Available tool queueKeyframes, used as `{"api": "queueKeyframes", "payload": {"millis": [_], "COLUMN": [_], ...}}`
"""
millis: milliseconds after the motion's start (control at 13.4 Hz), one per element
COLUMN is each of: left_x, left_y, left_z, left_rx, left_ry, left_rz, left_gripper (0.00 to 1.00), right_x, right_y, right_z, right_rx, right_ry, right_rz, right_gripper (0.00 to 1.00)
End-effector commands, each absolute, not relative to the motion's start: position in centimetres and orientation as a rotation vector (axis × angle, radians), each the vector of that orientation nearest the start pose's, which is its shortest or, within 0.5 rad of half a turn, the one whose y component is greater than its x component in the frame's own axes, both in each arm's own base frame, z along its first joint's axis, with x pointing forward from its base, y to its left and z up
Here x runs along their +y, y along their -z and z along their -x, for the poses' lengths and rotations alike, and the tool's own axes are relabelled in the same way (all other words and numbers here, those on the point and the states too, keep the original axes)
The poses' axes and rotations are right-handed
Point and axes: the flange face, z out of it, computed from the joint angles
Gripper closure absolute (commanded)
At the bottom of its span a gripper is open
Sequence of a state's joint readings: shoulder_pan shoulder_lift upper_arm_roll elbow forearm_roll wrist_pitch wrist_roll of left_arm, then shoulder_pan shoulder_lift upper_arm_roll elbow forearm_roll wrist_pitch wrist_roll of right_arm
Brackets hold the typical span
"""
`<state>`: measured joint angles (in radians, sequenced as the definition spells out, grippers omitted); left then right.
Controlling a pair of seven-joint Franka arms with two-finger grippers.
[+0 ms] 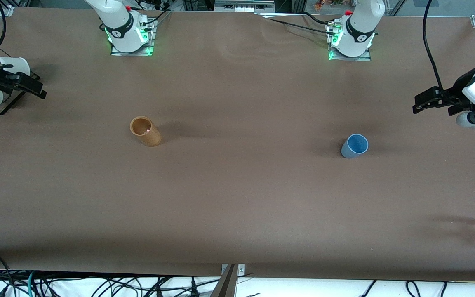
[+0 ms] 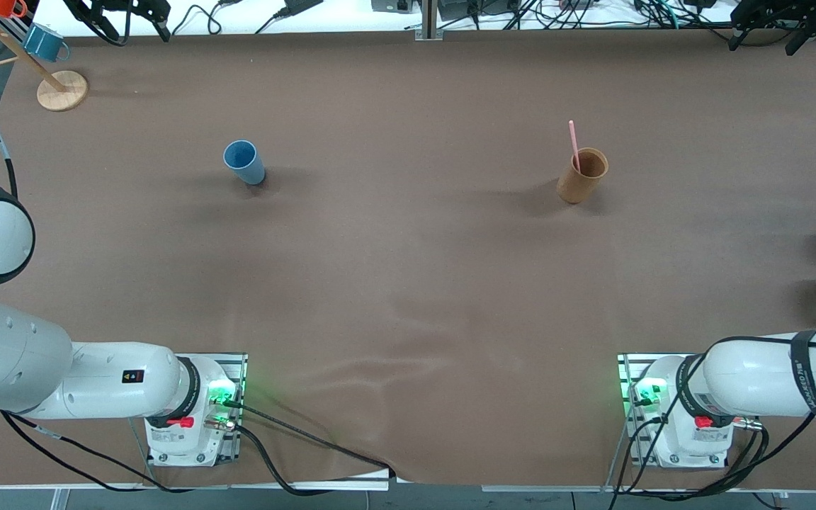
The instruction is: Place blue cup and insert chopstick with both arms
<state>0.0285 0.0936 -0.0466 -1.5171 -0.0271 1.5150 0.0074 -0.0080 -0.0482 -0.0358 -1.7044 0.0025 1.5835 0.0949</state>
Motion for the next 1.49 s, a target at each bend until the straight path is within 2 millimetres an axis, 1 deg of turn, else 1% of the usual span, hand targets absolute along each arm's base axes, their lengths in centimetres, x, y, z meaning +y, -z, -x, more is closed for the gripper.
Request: {"api": "queueKeyframes", "payload": {"millis": [0,224,373,522,597,672,970,1418], "left_x": [-1.40,-1.50,-1.52,-1.52,-1.54,-1.62,-1.71,-2.04], "left_y": [-59.54,-59.55,-59.48,-59.55,-59.55,-59.46,-59.37,-59.02], "left_z": [-57.60,-57.60,-57.59,-57.60,-57.60,-57.64,-57.68,-57.76], "left_rx": [0.052,0.053,0.053,0.053,0.053,0.055,0.057,0.067], "left_ry": [-0.154,-0.154,-0.157,-0.154,-0.154,-0.157,-0.159,-0.172], "left_rz": [3.185,3.187,3.188,3.188,3.190,3.189,3.189,3.187], "left_gripper": [0.00,0.00,0.00,0.00,0.00,0.00,0.00,0.00], "right_x": [-2.25,-2.36,-2.26,-2.03,-2.26,-2.35,-1.95,-2.08], "right_y": [-59.16,-59.31,-58.96,-59.30,-58.64,-58.47,-58.47,-58.33], "right_z": [-53.42,-53.56,-53.69,-53.91,-54.21,-54.29,-54.31,-54.09], "right_rx": [0.204,0.202,0.202,0.212,0.210,0.205,0.188,0.195], "right_ry": [-0.104,-0.094,-0.108,-0.094,-0.113,-0.118,-0.118,-0.147], "right_rz": [3.116,3.117,3.116,3.118,3.116,3.116,3.119,3.116], "right_gripper": [0.00,0.00,0.00,0.00,0.00,0.00,0.00,0.00]}}
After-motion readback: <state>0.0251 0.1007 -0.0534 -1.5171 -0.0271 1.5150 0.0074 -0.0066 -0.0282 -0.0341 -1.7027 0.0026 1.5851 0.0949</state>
